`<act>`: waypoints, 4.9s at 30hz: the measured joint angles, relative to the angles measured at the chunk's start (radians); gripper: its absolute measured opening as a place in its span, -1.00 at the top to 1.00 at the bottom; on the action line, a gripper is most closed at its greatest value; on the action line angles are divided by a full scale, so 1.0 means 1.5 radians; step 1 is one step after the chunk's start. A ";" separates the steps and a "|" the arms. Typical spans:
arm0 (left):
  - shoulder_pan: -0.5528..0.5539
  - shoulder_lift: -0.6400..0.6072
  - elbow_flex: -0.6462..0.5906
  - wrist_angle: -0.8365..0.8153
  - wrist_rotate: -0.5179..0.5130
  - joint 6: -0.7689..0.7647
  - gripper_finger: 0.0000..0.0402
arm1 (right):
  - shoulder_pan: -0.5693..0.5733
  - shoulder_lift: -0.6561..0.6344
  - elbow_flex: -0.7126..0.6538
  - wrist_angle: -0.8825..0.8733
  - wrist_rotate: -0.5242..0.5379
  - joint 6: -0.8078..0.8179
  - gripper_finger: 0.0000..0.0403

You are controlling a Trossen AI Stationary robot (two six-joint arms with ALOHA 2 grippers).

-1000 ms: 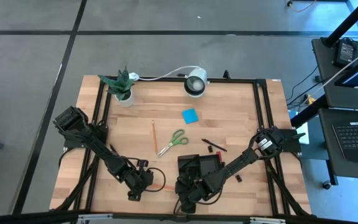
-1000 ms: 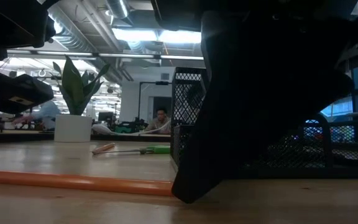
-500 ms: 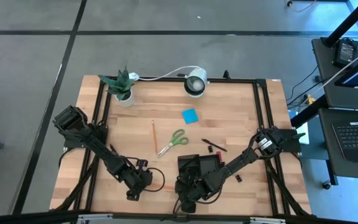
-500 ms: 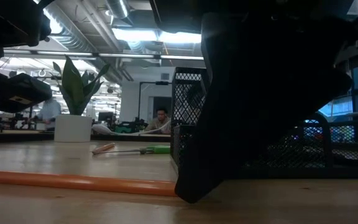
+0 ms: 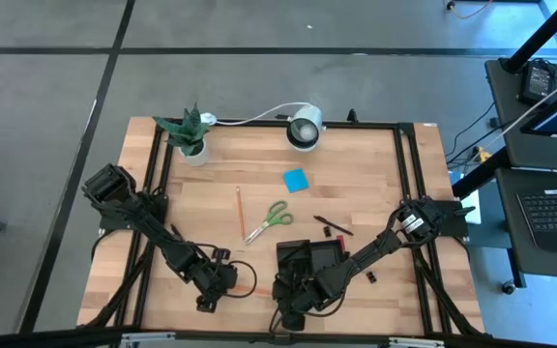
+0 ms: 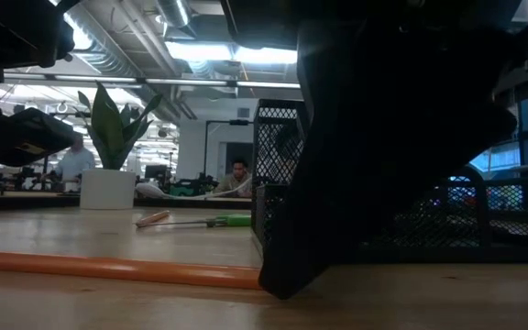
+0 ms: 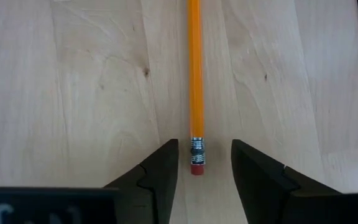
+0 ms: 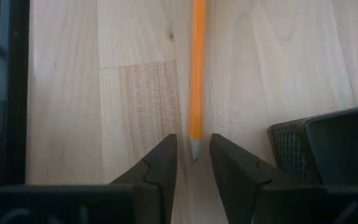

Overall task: Pick and place office supplies into organizer
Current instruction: Put the bottom pencil into the desk organizer

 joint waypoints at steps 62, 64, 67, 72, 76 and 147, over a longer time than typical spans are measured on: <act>0.014 -0.044 0.014 -0.042 0.003 -0.035 0.63 | 0.000 -0.001 0.000 -0.006 -0.002 -0.001 0.99; 0.014 -0.044 0.014 -0.038 0.003 -0.035 0.66 | 0.000 -0.001 0.000 -0.006 -0.002 -0.001 0.99; 0.014 -0.044 0.014 -0.031 0.003 -0.035 0.72 | 0.000 -0.001 0.000 -0.006 -0.002 -0.001 0.99; 0.014 -0.044 0.014 -0.032 0.005 -0.035 0.84 | 0.000 -0.001 0.000 -0.007 -0.002 -0.001 0.99; 0.014 -0.044 0.014 -0.031 0.010 -0.035 0.91 | 0.000 -0.001 0.000 -0.007 -0.002 -0.001 0.99; 0.283 -0.083 0.411 -0.641 0.070 0.193 0.94 | 0.087 -0.486 -0.162 -0.276 0.181 0.122 0.12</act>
